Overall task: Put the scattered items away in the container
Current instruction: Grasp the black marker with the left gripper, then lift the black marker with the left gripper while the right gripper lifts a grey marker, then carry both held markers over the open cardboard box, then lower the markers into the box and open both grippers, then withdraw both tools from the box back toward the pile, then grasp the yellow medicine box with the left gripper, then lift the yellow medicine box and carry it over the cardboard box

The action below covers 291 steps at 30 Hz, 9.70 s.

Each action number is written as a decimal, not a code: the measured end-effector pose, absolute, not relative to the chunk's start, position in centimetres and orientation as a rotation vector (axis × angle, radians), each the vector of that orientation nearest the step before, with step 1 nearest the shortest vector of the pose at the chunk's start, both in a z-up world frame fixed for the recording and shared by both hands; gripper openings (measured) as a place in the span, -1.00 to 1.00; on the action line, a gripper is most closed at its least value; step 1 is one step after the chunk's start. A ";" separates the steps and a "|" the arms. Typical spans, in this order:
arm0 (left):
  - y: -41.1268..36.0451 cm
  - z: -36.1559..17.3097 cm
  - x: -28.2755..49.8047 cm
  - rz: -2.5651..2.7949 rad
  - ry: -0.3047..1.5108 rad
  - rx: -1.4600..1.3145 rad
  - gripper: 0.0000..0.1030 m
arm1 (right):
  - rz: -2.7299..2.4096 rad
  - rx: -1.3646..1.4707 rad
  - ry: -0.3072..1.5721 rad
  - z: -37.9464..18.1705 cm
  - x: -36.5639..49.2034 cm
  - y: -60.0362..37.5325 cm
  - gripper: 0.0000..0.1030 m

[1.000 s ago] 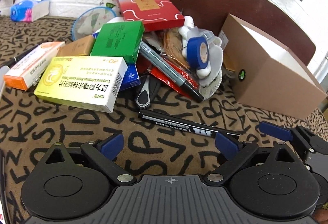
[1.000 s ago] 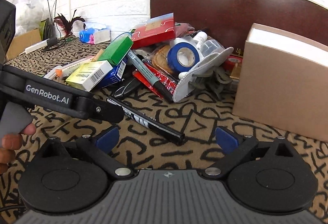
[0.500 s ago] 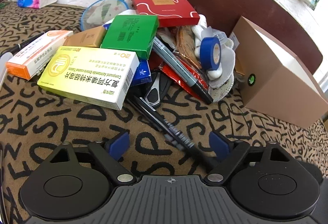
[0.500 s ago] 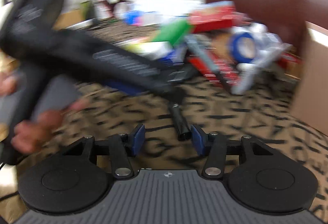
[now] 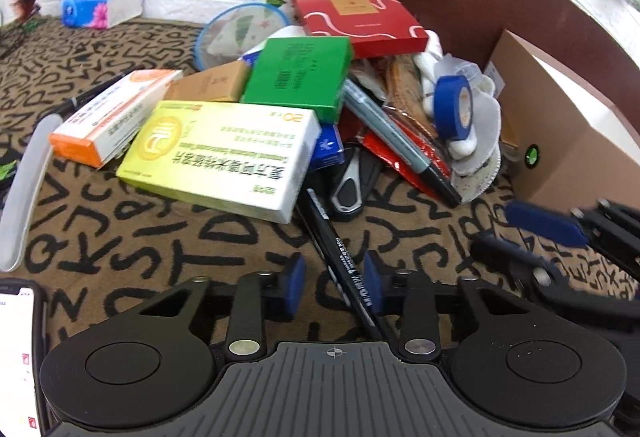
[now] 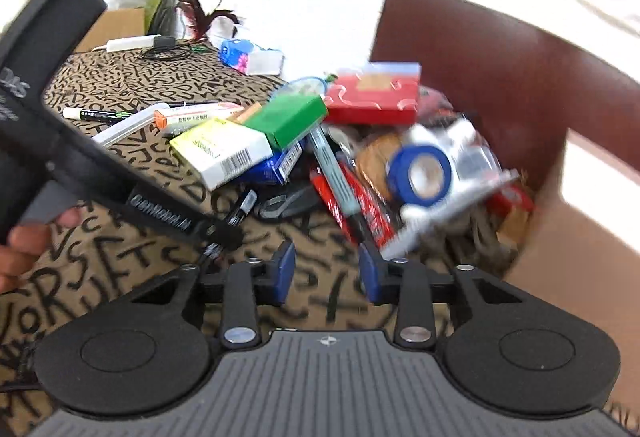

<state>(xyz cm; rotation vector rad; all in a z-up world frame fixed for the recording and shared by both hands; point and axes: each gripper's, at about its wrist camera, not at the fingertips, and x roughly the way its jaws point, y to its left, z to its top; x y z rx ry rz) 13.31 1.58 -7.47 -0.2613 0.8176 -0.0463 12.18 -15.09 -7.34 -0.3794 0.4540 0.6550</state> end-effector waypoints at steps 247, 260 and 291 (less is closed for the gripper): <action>-3.0 -6.6 10.6 -0.485 0.872 -0.190 0.57 | 0.470 -0.186 0.644 -8.9 6.3 -20.8 0.18; -4.6 -7.0 11.8 -0.462 0.909 -0.150 0.46 | 0.467 -0.133 0.639 -9.9 6.0 -23.2 0.24; -10.8 0.0 12.5 -0.576 0.716 -0.058 0.27 | 0.356 -0.183 0.478 -3.2 5.0 -27.9 0.16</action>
